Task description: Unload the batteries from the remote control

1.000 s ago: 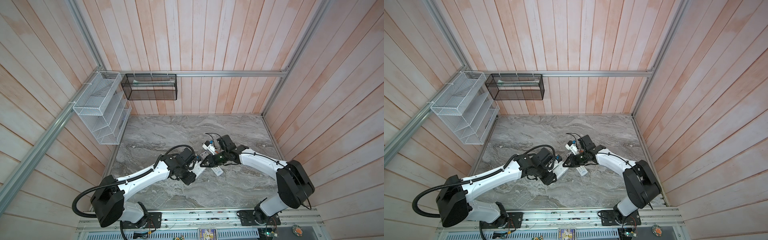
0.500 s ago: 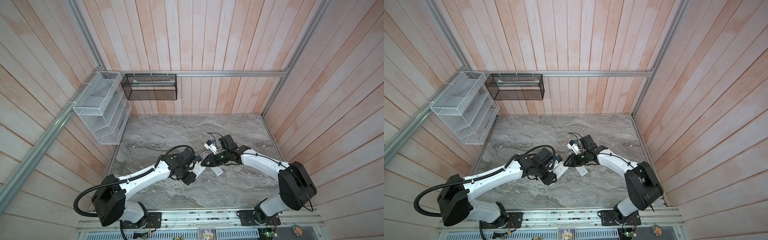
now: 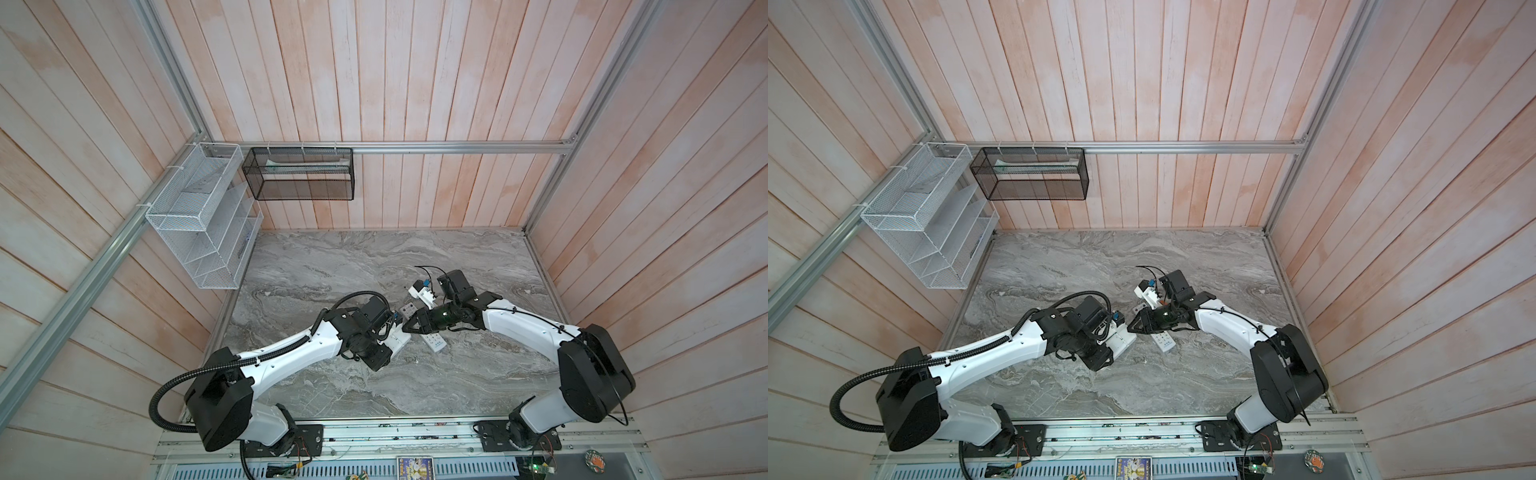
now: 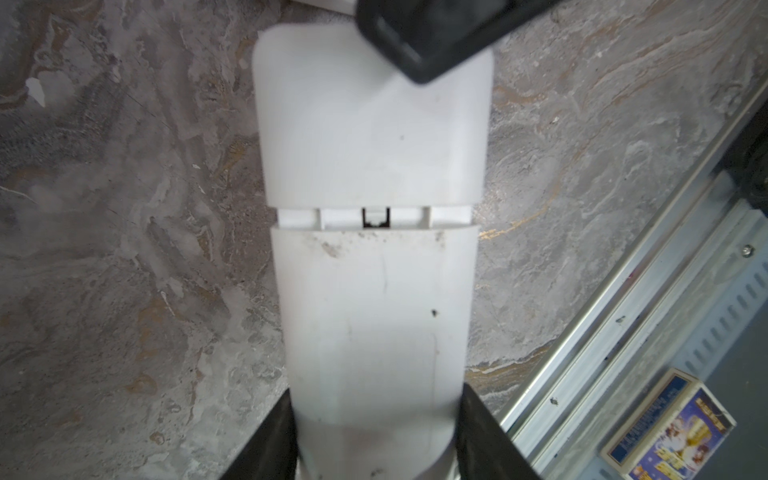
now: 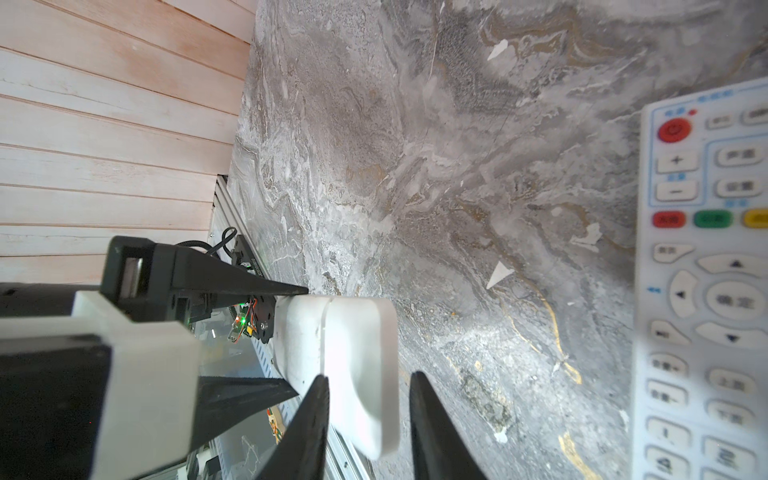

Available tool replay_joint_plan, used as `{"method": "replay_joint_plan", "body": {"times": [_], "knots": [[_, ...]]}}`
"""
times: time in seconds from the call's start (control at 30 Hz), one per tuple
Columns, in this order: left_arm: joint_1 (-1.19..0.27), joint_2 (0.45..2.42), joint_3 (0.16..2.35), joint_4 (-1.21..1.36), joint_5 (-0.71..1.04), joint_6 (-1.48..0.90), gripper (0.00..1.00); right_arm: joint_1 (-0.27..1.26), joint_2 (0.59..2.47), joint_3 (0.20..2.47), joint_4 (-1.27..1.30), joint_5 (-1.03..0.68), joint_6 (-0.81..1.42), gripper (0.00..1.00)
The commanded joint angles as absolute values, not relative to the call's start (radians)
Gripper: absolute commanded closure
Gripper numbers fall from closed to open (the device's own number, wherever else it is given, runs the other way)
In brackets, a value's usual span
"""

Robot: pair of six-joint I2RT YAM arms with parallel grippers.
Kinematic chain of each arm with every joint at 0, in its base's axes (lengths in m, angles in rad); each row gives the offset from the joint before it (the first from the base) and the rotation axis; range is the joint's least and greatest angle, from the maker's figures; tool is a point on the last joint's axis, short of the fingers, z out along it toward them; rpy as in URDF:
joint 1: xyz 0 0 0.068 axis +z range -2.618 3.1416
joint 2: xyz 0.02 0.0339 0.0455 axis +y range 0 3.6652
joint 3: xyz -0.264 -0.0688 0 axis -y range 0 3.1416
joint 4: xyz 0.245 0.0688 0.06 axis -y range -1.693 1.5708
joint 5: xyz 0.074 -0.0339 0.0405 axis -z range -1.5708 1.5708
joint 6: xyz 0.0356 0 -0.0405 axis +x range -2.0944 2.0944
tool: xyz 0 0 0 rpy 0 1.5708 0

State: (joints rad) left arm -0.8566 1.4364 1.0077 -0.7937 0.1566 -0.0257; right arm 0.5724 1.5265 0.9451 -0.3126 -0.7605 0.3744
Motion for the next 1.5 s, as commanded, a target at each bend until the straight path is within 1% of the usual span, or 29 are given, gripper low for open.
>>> {"method": "replay_joint_plan", "body": {"times": [0.0,0.3,0.37,0.43,0.53,0.63,0.77,0.83,1.03,1.2,1.27,1.4,1.47], "knots": [[-0.854,1.448,0.999,-0.795,0.172,-0.016,0.58,0.568,1.5,0.942,-0.309,-0.755,0.379,0.67],[-0.854,1.441,1.0,-0.796,0.163,-0.019,0.59,0.569,1.503,0.921,-0.285,-0.785,0.389,0.66],[-0.854,1.437,1.0,-0.796,0.161,-0.019,0.59,0.569,1.51,0.918,-0.289,-0.768,0.386,0.62],[-0.854,1.435,0.999,-0.796,0.161,-0.019,0.59,0.568,1.522,0.921,-0.302,-0.748,0.379,0.54],[-0.854,1.433,0.999,-0.796,0.164,-0.019,0.59,0.571,1.536,0.921,-0.3,-0.747,0.376,0.47],[-0.854,1.431,0.999,-0.795,0.166,-0.017,0.59,0.577,1.548,0.927,-0.289,-0.754,0.379,0.43],[-0.854,1.428,0.997,-0.795,0.166,-0.017,0.59,0.591,1.576,0.937,-0.282,-0.759,0.379,0.43],[-0.854,1.429,0.994,-0.792,0.166,-0.017,0.59,0.593,1.58,0.939,-0.281,-0.75,0.378,0.44],[-0.854,1.443,0.997,-0.793,0.17,-0.017,0.6,0.593,1.559,0.947,-0.288,-0.73,0.379,0.55],[-0.854,1.455,0.999,-0.797,0.172,-0.017,0.6,0.593,1.554,0.946,-0.293,-0.735,0.377,0.6],[-0.854,1.456,0.997,-0.796,0.172,-0.017,0.61,0.593,1.554,0.948,-0.298,-0.728,0.376,0.6],[-0.854,1.465,0.999,-0.798,0.172,-0.017,0.61,0.593,1.552,0.954,-0.308,-0.724,0.373,0.53],[-0.854,1.468,0.999,-0.798,0.17,-0.017,0.61,0.594,1.549,0.956,-0.307,-0.725,0.373,0.52]]}}
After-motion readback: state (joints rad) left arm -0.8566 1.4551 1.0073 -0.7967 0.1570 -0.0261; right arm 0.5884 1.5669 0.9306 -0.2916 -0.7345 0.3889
